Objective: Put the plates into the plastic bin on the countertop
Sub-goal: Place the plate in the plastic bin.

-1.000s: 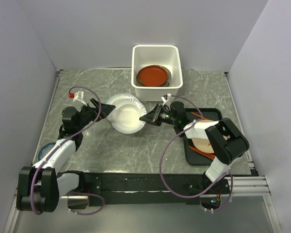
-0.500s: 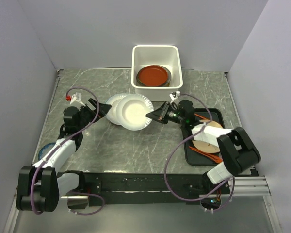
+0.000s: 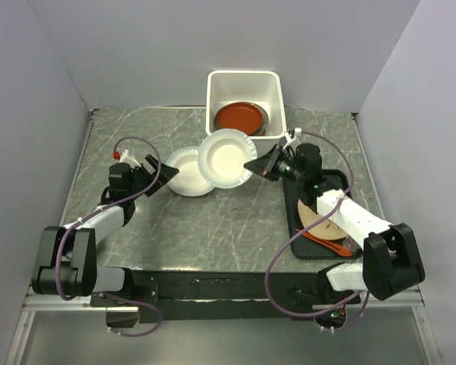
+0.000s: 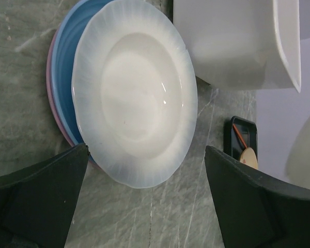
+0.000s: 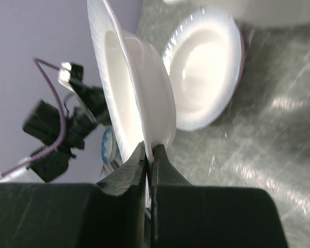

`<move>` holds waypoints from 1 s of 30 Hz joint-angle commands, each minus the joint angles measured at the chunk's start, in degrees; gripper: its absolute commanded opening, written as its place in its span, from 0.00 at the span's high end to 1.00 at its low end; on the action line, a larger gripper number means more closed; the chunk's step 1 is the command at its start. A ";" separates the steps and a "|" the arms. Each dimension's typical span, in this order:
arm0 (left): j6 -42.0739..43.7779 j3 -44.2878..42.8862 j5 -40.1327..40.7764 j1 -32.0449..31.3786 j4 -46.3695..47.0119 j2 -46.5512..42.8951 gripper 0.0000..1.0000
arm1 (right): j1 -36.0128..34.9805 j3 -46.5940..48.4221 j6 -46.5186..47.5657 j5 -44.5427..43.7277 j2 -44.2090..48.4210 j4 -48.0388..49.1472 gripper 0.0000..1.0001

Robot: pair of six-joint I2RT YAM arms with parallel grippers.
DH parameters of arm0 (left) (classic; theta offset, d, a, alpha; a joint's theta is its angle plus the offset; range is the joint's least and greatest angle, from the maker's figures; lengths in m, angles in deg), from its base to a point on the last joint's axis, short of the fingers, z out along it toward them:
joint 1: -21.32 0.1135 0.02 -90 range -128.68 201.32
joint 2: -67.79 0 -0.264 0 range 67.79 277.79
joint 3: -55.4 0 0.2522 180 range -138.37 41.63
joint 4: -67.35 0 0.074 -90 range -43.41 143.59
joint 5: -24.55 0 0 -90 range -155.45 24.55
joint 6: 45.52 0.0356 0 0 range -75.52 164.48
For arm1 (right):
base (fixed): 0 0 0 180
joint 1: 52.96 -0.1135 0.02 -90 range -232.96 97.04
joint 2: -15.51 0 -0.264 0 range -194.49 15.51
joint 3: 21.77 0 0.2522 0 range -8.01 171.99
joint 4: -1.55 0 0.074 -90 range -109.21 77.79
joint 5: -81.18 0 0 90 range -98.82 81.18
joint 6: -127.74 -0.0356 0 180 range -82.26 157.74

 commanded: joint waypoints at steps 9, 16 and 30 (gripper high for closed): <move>1.25 -2.23 -1.47 -0.69 -3.17 -1.27 0.01 | 7.41 29.73 0.84 0.31 -15.62 0.16 1.00; 1.78 -2.67 -0.76 -0.69 -4.85 -1.28 0.01 | 11.37 50.84 -0.83 2.85 -31.37 -5.29 1.00; 2.04 -3.73 -4.54 -0.86 -1.34 2.50 0.01 | 12.43 68.17 0.31 1.55 -43.60 -14.17 1.00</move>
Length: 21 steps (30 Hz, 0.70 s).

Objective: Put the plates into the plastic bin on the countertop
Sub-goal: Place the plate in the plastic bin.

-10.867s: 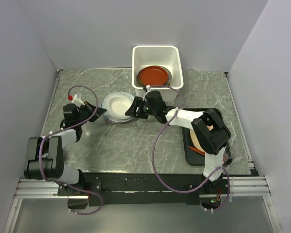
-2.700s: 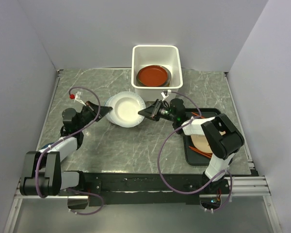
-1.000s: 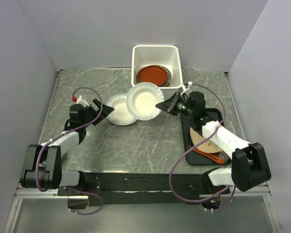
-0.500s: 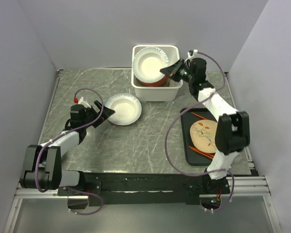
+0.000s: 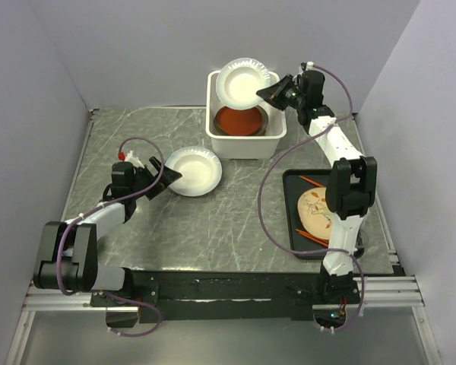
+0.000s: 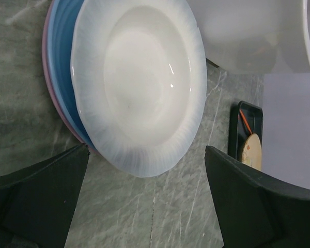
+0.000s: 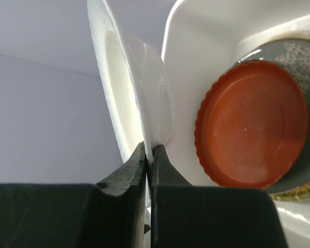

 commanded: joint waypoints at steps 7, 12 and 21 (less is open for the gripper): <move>0.31 -1.12 -3.54 -0.38 5.61 1.19 0.01 | -0.16 7.20 0.71 0.43 -3.88 1.12 1.00; -0.04 -0.95 -3.98 -0.47 6.48 2.16 0.01 | -0.16 8.61 1.41 0.17 -6.08 -0.82 1.00; -0.74 0.46 -4.77 -0.74 8.86 3.74 0.01 | -0.25 5.27 3.34 -0.89 -7.05 -3.45 1.00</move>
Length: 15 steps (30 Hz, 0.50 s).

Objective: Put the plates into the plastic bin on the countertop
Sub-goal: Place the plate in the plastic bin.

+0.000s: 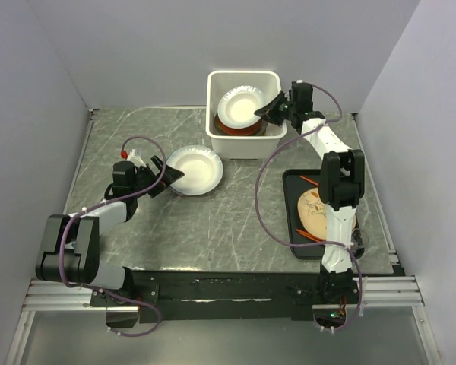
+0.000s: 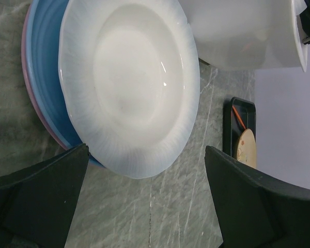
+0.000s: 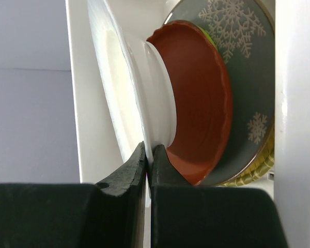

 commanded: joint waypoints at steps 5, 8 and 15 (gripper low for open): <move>-0.30 0.24 -2.11 -0.52 3.37 0.62 0.01 | -0.14 1.18 0.81 1.14 1.65 4.37 1.00; -0.22 0.15 -2.11 -0.60 3.02 0.35 0.01 | -0.05 0.74 0.72 2.02 1.30 4.01 1.00; 0.49 -0.20 -1.76 -0.52 1.53 -0.70 0.01 | -0.05 1.08 1.86 1.76 1.04 0.16 0.78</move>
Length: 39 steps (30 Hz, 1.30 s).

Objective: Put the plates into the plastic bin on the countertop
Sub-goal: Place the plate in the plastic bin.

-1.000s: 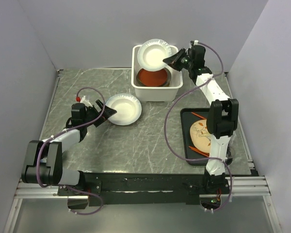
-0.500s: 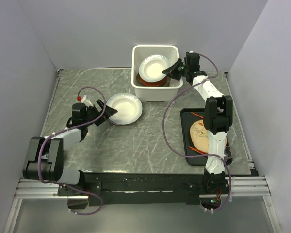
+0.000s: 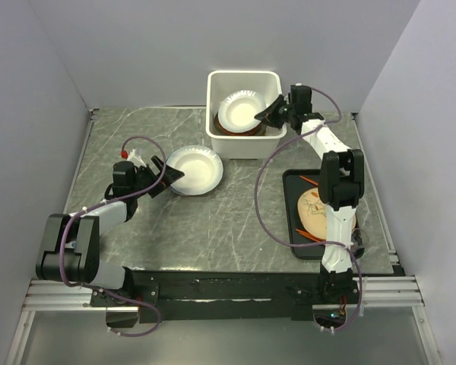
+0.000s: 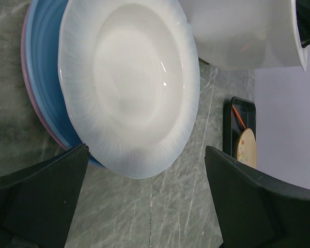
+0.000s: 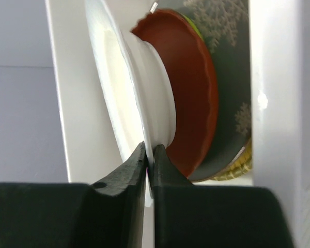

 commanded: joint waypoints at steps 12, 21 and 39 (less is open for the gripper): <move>0.99 -0.15 -0.31 -0.54 -0.62 -3.11 0.01 | -0.03 -2.01 6.09 -3.84 9.03 -4.08 0.39; 2.84 -0.24 3.73 -0.54 -4.93 -6.98 0.01 | -0.03 -14.57 7.67 -9.82 25.19 1.45 0.34; 2.23 -5.16 6.46 -0.54 -6.34 -2.24 0.11 | -7.06 -56.57 6.79 -1.91 49.39 18.42 0.32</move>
